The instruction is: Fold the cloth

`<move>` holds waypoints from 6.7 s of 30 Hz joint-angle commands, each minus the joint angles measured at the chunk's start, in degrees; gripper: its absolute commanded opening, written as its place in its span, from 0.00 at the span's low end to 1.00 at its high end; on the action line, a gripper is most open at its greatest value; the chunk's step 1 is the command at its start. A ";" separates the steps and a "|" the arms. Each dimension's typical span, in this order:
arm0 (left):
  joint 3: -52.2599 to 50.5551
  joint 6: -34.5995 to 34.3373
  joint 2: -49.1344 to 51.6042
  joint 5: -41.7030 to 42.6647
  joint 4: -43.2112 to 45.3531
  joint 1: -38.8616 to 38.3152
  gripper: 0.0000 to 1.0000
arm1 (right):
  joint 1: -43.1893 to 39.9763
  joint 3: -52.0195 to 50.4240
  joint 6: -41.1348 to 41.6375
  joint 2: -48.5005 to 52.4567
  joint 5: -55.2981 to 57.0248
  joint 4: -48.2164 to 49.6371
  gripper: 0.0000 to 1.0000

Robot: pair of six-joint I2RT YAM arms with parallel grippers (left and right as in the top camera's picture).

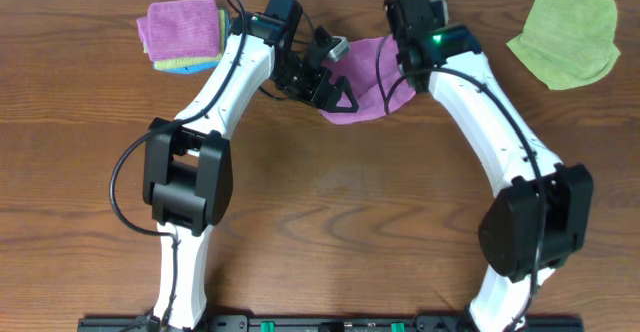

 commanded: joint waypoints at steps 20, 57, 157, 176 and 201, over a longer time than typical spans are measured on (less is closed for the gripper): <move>0.81 -3.78 -1.90 -21.99 8.50 -4.74 0.95 | -0.24 6.45 6.75 0.26 -2.95 -11.78 0.01; 0.81 -14.75 5.95 -13.73 35.95 -2.45 0.95 | -13.05 -7.80 8.09 0.50 -23.17 -9.22 0.77; 2.47 -37.13 22.08 1.49 50.07 0.35 0.06 | -29.49 -24.35 1.79 9.97 -67.87 24.20 0.02; 2.49 -42.29 22.08 8.72 59.21 -0.09 0.06 | -29.49 -22.82 3.23 7.10 -70.16 22.80 0.02; 2.49 -38.77 11.06 2.05 56.74 -0.24 0.06 | -29.03 -16.79 3.52 -2.86 -63.84 21.97 0.02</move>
